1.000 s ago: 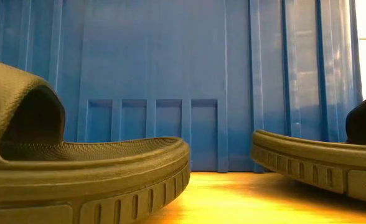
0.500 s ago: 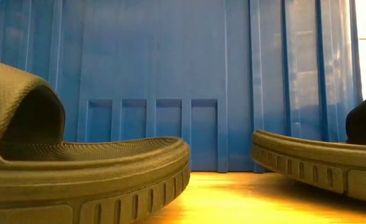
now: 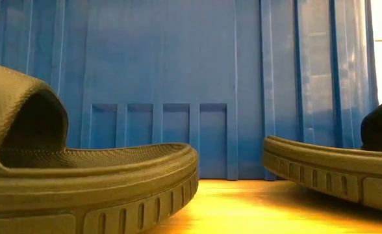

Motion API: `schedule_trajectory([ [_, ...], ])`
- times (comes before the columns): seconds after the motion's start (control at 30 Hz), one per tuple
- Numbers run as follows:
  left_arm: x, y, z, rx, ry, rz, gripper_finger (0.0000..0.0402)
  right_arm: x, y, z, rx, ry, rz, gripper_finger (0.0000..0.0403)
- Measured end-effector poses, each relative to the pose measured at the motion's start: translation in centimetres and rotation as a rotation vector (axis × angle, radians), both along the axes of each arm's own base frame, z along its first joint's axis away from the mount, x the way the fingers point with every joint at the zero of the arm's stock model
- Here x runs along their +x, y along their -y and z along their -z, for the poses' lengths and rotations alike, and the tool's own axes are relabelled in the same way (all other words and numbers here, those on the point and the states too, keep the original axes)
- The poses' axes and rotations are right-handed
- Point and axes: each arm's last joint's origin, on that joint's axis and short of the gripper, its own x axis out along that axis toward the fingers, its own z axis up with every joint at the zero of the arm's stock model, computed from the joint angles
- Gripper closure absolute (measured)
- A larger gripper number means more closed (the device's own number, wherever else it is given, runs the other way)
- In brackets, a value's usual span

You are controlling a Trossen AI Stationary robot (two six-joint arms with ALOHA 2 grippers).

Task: Pick and place slides into bin
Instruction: Put the black slide into the blue bin

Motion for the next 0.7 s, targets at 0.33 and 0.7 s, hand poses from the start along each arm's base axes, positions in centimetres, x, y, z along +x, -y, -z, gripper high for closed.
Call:
schedule_trajectory([
  [0.33, -1.1, 2.0, -3.9, 0.165, 0.08, 0.003, 0.0401, 0.0, 0.0, 0.0, 0.0, 0.0, 0.0, 0.0179],
  [0.7, -2.2, 3.5, -10.9, 0.493, 0.175, 0.02, 0.0402, 0.0, 0.0, 0.0, 0.008, 0.002, 0.001, 0.0179],
])
